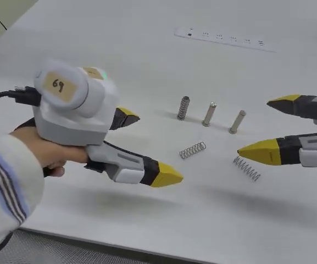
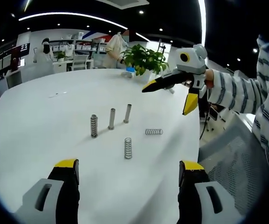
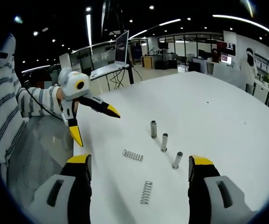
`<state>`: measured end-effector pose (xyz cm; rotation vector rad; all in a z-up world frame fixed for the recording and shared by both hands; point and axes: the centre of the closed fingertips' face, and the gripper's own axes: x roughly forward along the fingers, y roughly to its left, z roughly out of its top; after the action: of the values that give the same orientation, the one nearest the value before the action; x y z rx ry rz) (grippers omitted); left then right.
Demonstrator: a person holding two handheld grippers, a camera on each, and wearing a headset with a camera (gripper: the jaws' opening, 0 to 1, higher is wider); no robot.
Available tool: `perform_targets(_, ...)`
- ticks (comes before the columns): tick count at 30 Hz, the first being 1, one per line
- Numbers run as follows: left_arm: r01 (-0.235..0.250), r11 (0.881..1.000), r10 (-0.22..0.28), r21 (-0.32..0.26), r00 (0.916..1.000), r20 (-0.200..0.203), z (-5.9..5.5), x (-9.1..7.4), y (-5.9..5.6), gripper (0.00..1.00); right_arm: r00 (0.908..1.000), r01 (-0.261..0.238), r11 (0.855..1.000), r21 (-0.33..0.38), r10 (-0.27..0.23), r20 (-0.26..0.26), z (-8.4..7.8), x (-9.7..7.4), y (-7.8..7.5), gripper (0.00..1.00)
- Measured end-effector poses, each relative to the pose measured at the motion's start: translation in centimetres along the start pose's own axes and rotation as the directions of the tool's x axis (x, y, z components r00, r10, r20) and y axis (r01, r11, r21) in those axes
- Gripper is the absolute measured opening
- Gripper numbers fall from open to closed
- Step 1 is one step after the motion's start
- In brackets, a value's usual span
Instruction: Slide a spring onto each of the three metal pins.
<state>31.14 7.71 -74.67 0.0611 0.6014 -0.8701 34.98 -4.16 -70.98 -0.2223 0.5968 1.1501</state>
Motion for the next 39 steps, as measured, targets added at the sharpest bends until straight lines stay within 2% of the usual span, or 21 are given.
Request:
perform_targets(4,-0.009,1.0,0.009,-0.008,1.0,0.001,-0.1,-0.1,0.2,0.86,0.9998,0.015,0.999,0.042,-0.016,0.015,-0.7,-0.2,-0.2,0.91)
perform_targets(8,-0.018,1.0,0.018,-0.018,0.9998,-0.002,-0.4,-0.4,0.5,0.87,0.9985,0.048,0.998,0.044,-0.049,0.025,-1.3,-0.5,-0.7,0.97)
perform_targets(11,-0.024,0.999,0.024,-0.025,0.9997,-0.002,-0.5,-0.7,0.6,0.86,0.9956,0.077,0.994,0.076,-0.081,0.048,-1.6,-0.8,-1.1,1.0)
perform_targets(17,-0.024,0.999,0.024,-0.049,0.9997,-0.005,-0.9,-0.9,0.6,0.85,0.9918,0.111,0.989,0.101,-0.116,0.053,-2.8,-1.1,-1.3,1.0)
perform_targets(23,-0.025,0.998,0.024,-0.051,0.9994,-0.025,-1.6,-0.8,0.5,0.84,0.9923,0.114,0.987,0.115,-0.119,0.035,-4.1,-1.3,-0.8,0.99)
perform_targets(25,-0.024,0.998,0.022,-0.054,0.9994,-0.026,-1.6,-0.8,0.5,0.83,0.9923,0.122,0.988,0.099,-0.124,0.01,-4.7,-1.3,-0.8,0.99)
perform_targets(31,-0.031,0.999,0.03,-0.044,0.9992,-0.027,-1.5,-0.8,0.7,0.83,0.9905,0.134,0.985,0.107,-0.137,0.017,-4.7,-1.4,-1.2,0.99)
perform_targets(39,-0.034,0.999,0.033,-0.014,0.9986,-0.042,-1.7,-1.0,1.6,0.8,0.9908,0.134,0.986,0.104,-0.135,0.009,-4.9,-1.3,-0.5,0.98)
